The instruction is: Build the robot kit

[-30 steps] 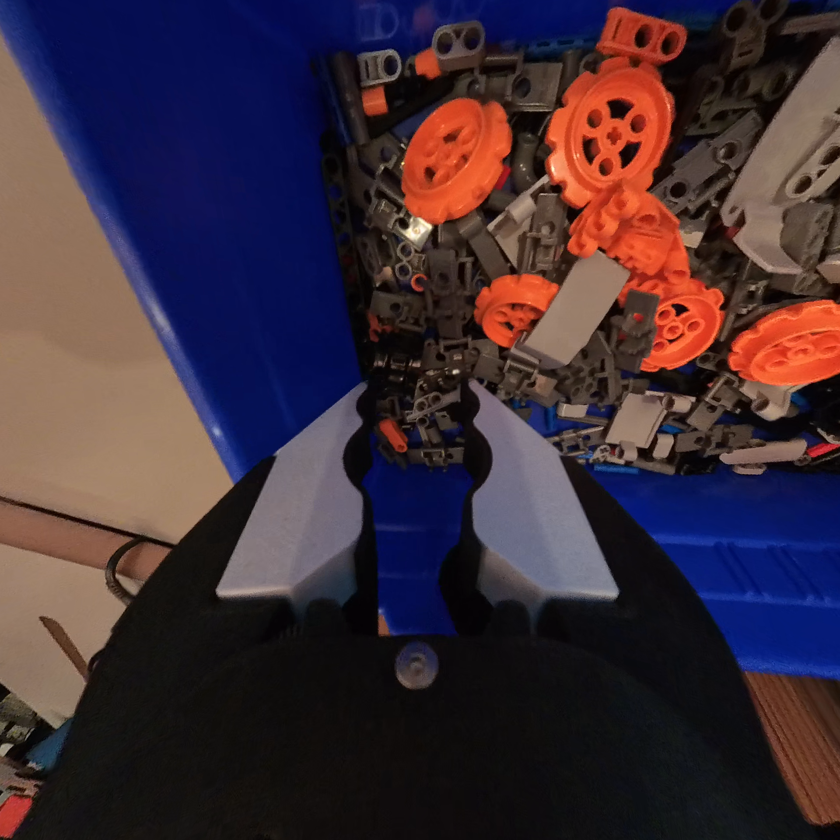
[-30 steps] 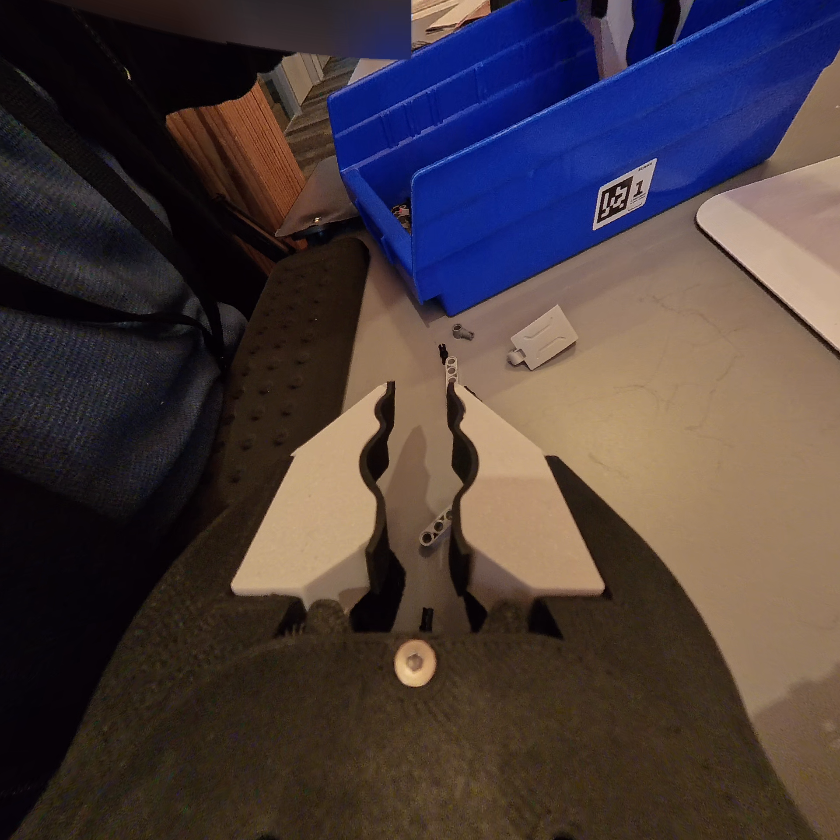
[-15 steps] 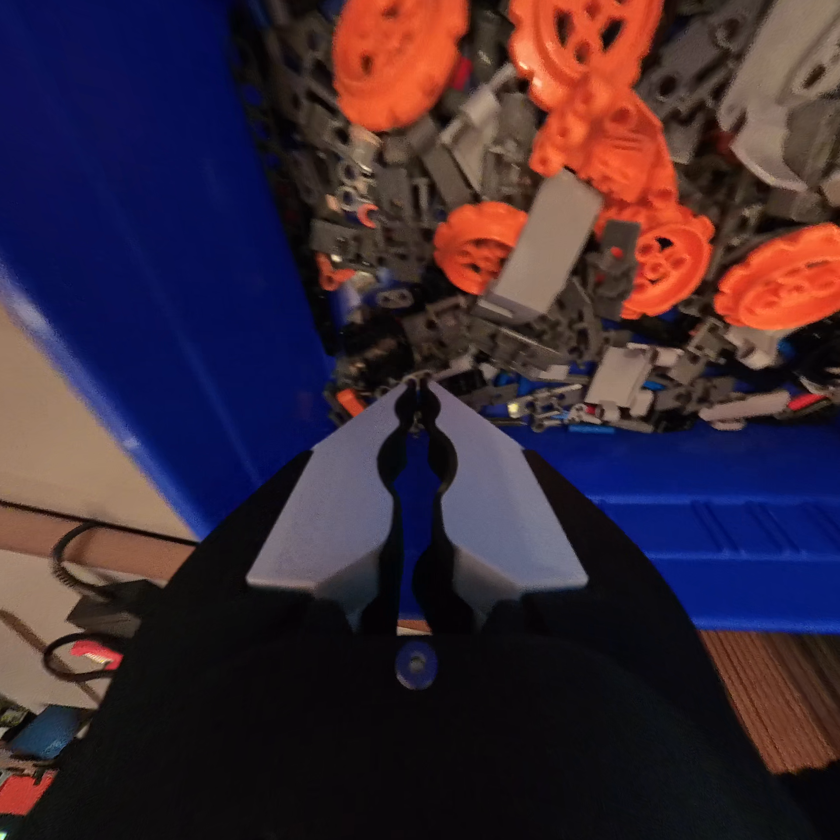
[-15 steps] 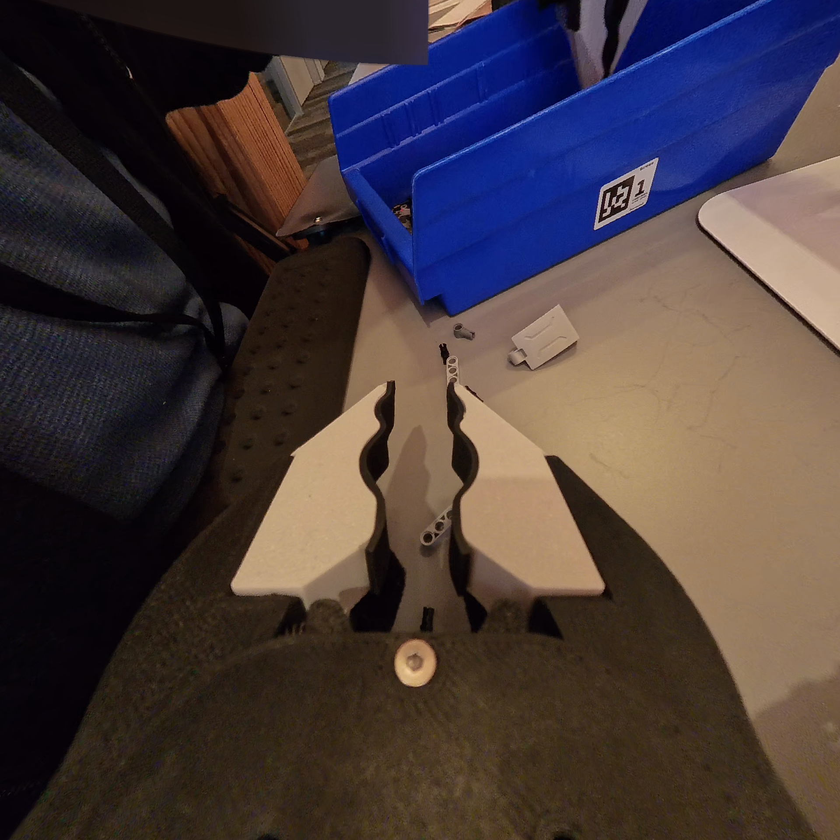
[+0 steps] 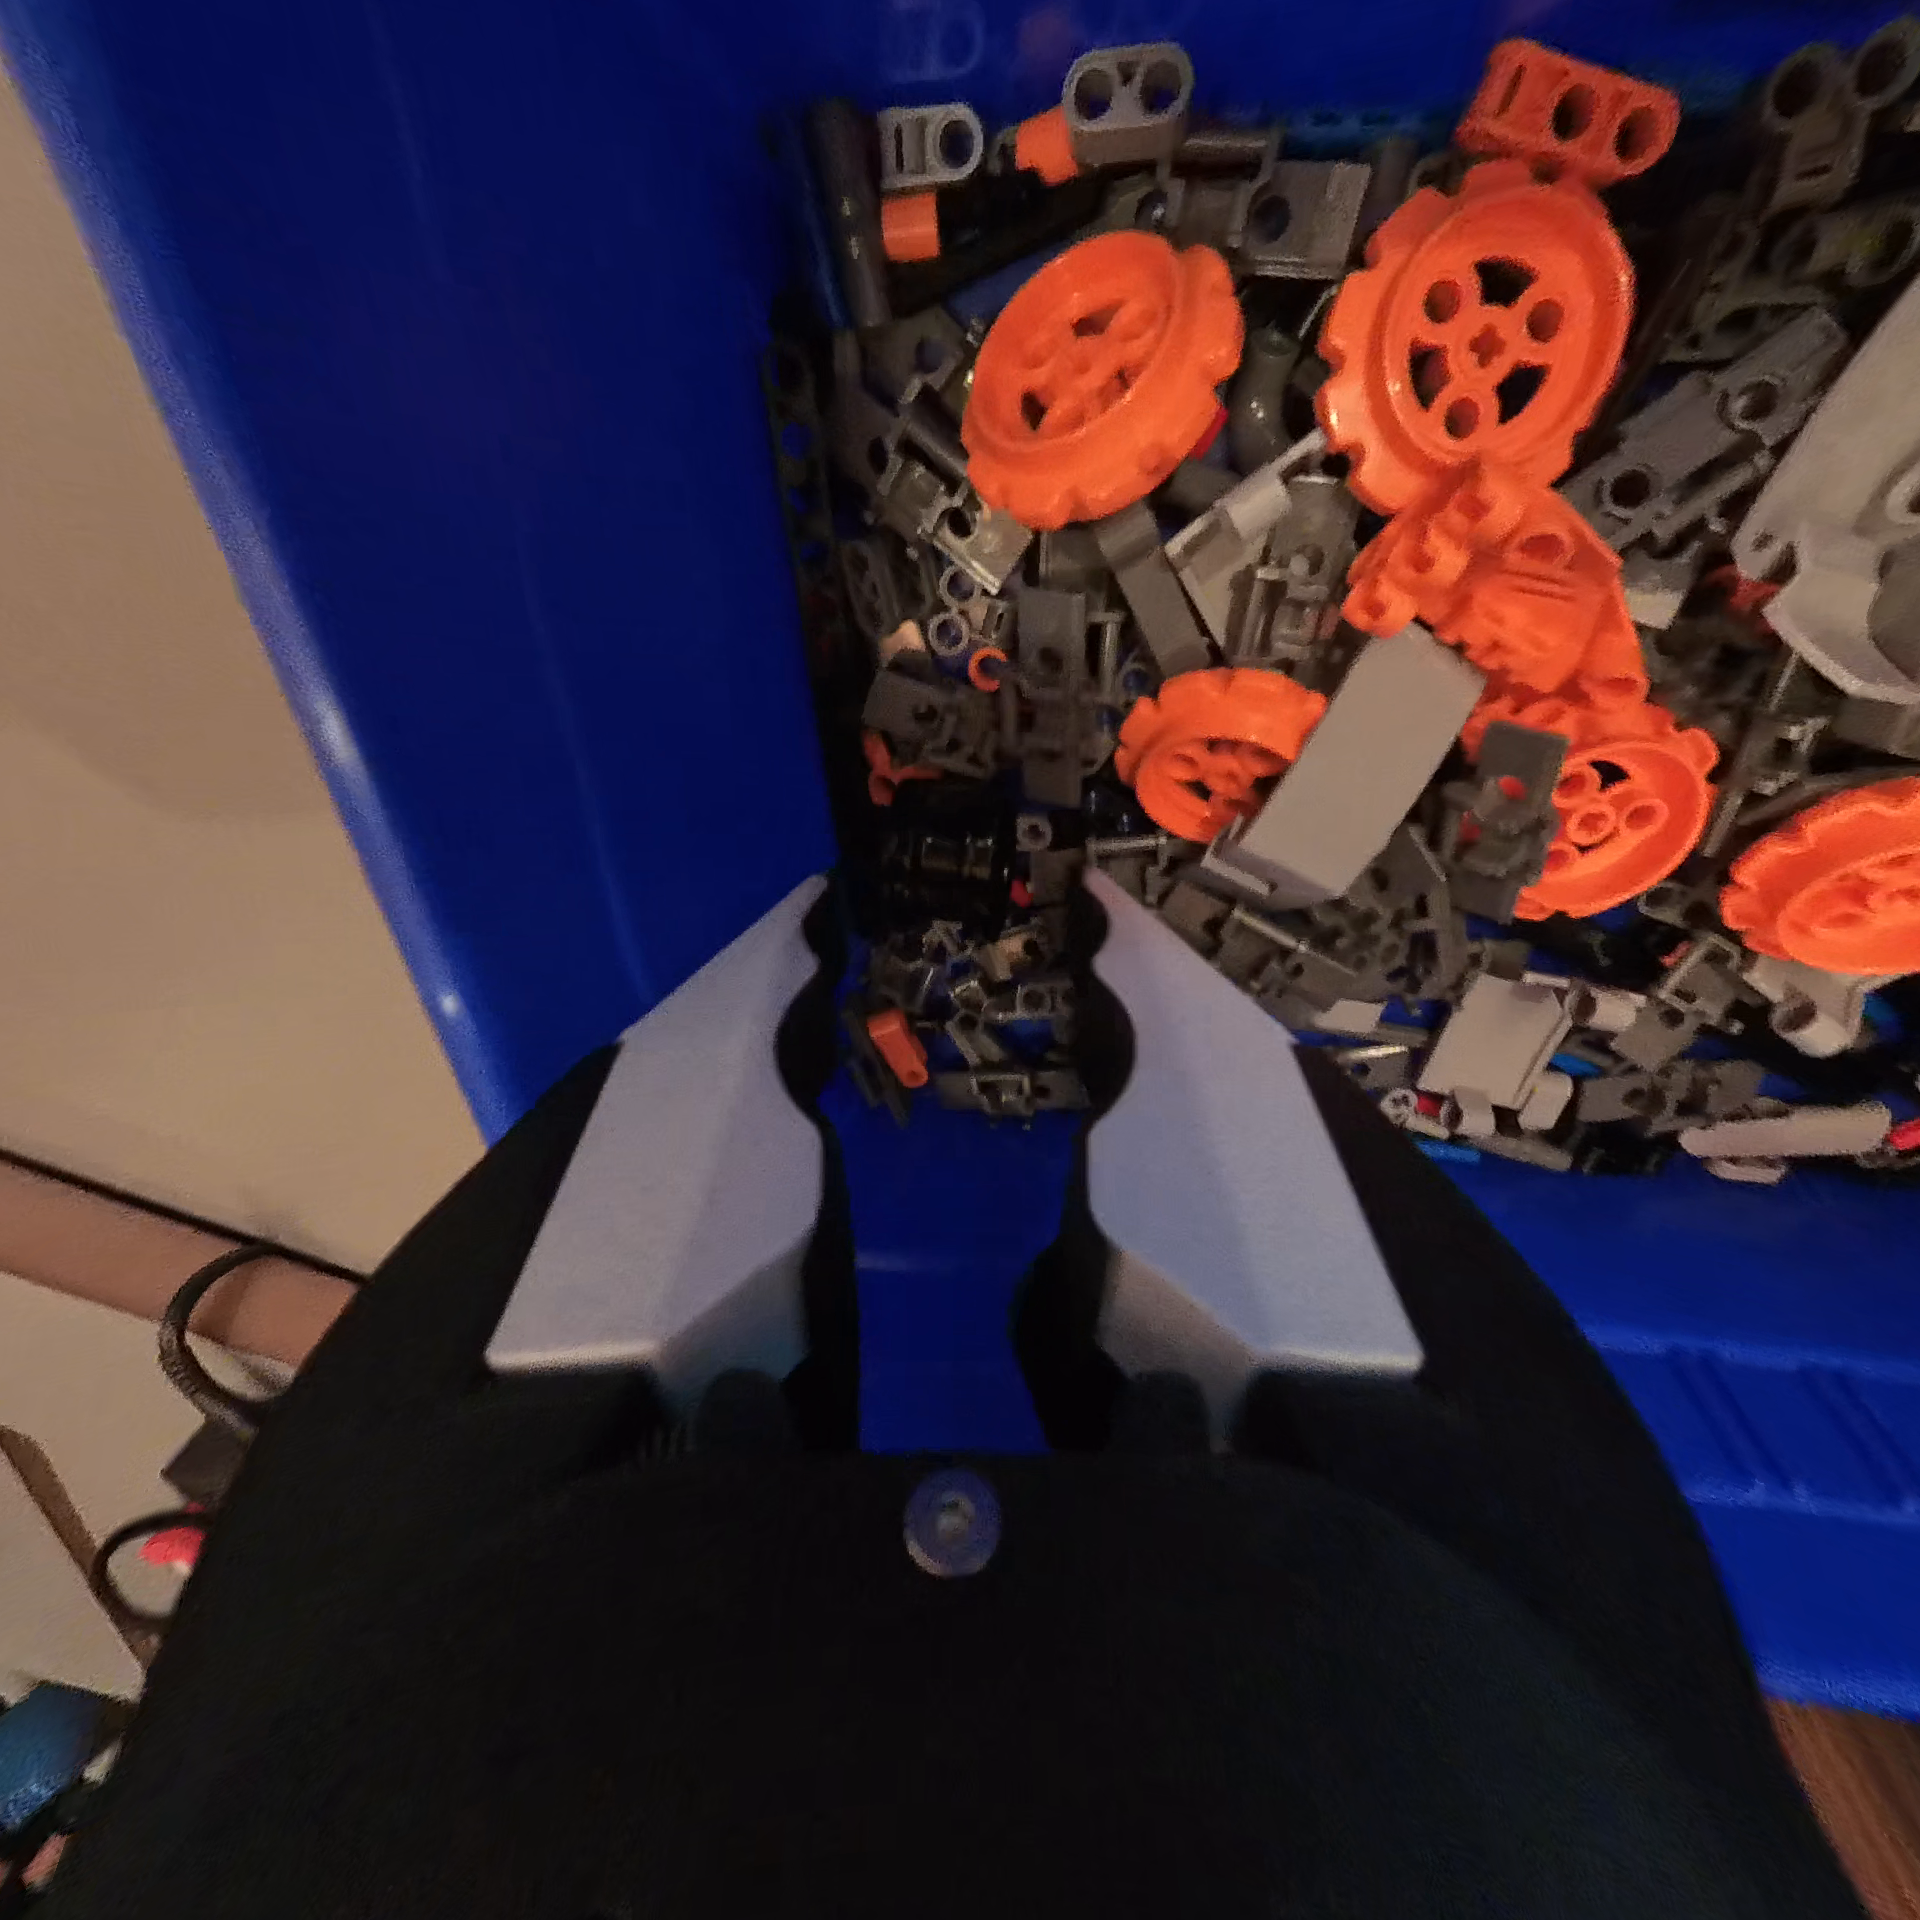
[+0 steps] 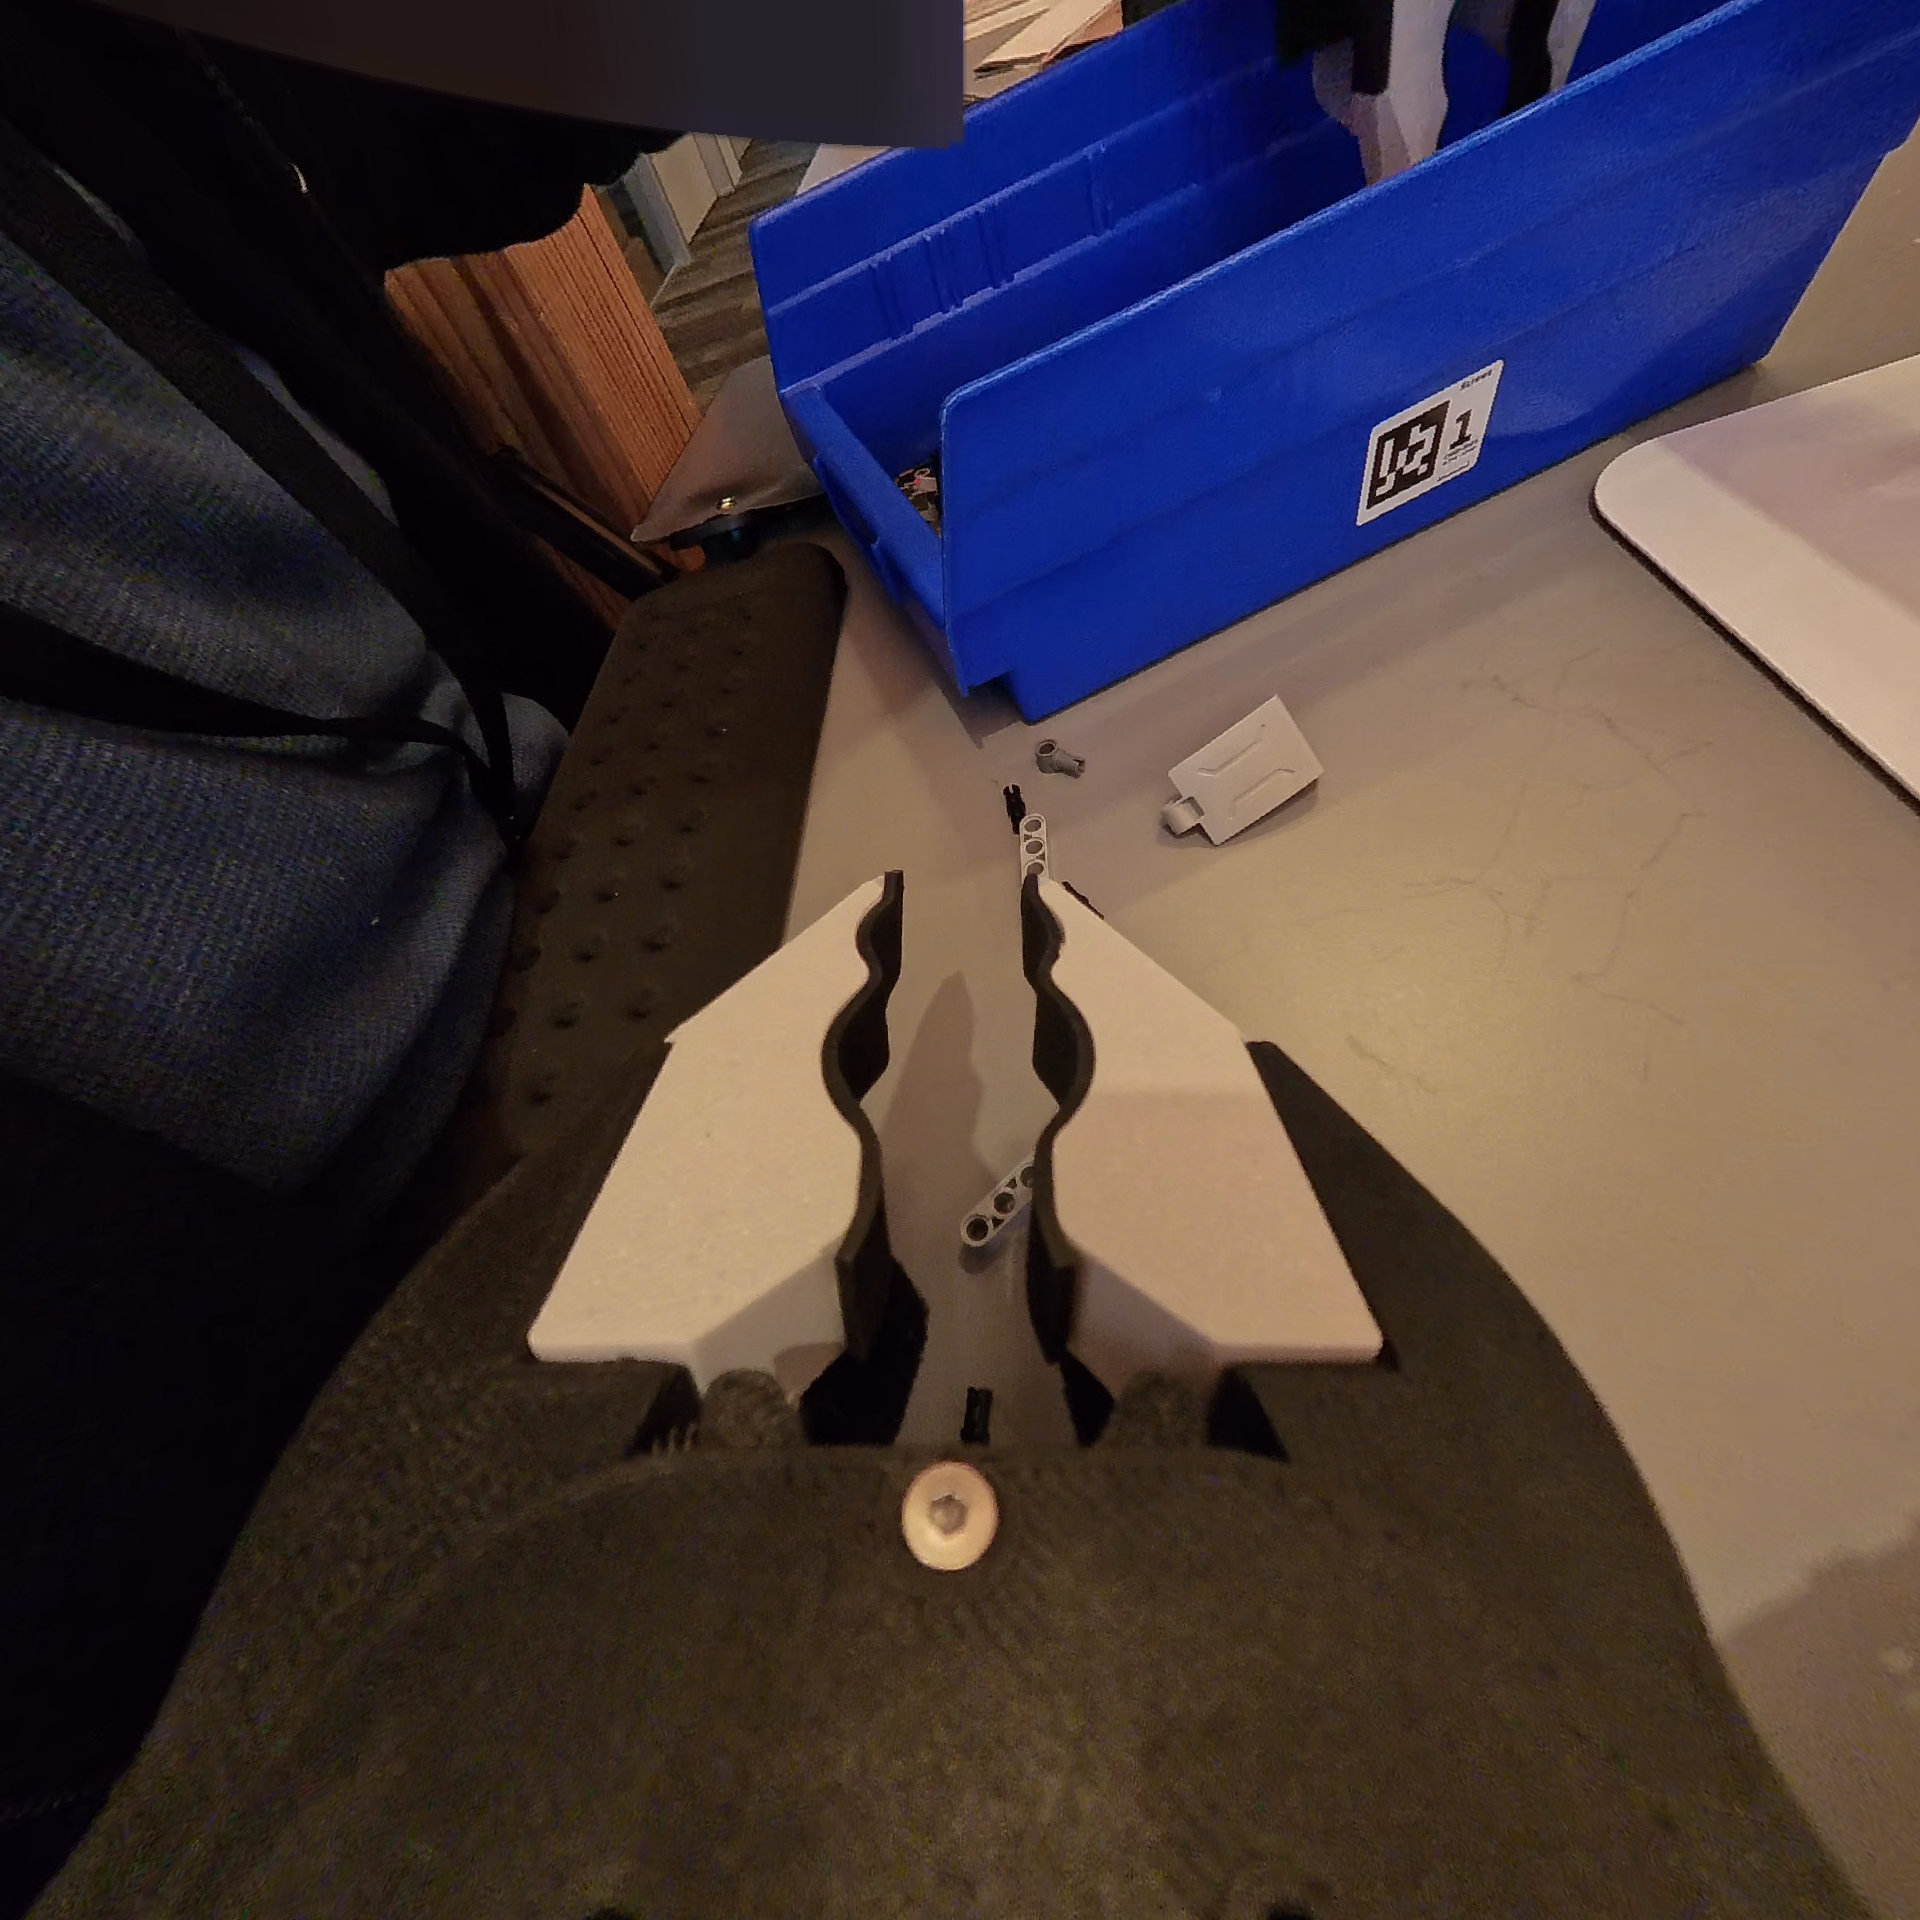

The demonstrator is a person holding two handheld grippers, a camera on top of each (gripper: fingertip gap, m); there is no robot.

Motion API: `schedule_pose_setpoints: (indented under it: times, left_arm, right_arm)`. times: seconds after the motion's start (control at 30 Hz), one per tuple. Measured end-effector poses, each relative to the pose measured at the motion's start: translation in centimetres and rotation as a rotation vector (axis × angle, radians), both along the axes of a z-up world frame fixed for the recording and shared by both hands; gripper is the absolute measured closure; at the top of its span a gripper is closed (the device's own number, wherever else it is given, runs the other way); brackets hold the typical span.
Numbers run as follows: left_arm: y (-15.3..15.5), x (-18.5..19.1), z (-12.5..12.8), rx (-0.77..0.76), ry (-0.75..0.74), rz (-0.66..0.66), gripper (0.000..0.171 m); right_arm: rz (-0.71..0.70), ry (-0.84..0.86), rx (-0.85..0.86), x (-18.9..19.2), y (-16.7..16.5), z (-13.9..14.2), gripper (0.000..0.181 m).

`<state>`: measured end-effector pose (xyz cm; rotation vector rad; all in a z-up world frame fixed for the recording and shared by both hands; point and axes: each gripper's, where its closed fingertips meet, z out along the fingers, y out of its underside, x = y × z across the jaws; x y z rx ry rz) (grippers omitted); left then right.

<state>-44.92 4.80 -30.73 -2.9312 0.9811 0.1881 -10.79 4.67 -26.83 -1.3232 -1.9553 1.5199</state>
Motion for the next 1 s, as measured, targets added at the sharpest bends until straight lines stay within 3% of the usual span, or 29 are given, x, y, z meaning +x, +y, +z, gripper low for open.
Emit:
schedule_pose_setpoints:
  times: [0.07,0.47,1.0]
  left_arm:
    - [0.1,0.7,-0.4,0.0,-0.03,-0.016,0.152]
    - [-4.9,0.8,0.2,-0.123,0.01,-0.019,0.152]
    - [-10.0,5.9,0.5,-0.253,-0.101,-0.092,0.152]
  right_arm:
    - [0.001,0.0,-0.002,0.0,0.0,0.0,0.161]
    - [0.003,-0.001,-0.001,0.0,-0.1,0.0,0.161]
    - [0.007,-0.001,0.0,0.0,-0.2,0.0,0.161]
